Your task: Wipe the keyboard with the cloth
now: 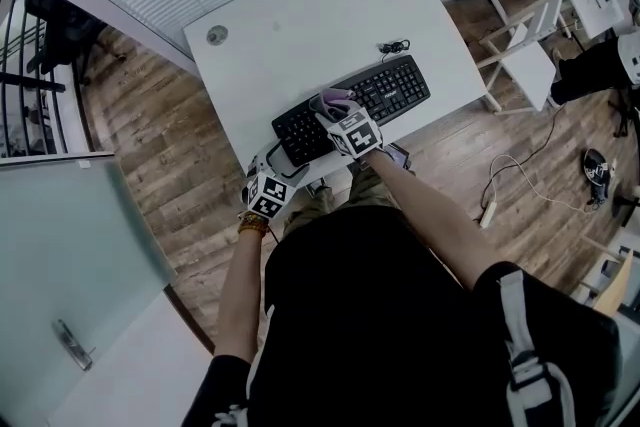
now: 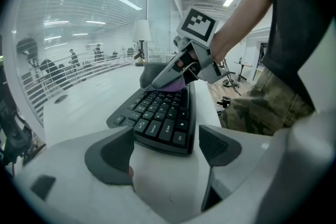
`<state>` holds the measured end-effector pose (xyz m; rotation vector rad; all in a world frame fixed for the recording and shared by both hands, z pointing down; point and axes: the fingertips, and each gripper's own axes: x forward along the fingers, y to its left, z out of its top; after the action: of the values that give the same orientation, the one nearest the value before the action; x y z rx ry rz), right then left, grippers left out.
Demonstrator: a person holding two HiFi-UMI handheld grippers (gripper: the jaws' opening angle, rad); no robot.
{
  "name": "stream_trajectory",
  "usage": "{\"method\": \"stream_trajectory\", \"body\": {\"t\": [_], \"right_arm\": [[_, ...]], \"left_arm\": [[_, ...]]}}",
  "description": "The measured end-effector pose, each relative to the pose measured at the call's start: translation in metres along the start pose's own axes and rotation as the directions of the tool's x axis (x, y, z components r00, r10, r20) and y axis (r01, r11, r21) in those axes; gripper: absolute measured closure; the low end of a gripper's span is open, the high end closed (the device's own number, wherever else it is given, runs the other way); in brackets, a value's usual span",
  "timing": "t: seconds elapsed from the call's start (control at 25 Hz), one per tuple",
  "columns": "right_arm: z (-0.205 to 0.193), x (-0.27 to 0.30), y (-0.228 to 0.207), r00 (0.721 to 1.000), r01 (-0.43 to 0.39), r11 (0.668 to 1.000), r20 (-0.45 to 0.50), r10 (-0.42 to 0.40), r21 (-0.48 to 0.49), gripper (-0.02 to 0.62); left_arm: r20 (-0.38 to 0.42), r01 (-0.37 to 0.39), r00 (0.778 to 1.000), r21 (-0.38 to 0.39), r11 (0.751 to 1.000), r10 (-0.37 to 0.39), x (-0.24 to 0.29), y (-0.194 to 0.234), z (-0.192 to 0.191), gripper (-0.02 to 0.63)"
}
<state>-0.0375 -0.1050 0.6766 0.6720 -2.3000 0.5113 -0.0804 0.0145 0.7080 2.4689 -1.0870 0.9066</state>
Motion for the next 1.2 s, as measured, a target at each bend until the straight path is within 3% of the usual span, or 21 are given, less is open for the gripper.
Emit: {"method": "stream_trajectory", "body": {"t": [0.68,1.2], "right_arm": [[0.008,0.019,0.056,0.994,-0.106,0.991,-0.024,0.104,-0.080,0.479],[0.013,0.029,0.097,0.978,-0.207,0.961,-0.046,0.202,-0.182,0.477]], "left_arm": [[-0.002,-0.002,1.000,0.003,1.000,0.002,-0.001,0.000,0.000,0.222],[-0.013,-0.005,1.000,0.011,1.000,0.005,-0.001,0.000,-0.002,0.222]]}}
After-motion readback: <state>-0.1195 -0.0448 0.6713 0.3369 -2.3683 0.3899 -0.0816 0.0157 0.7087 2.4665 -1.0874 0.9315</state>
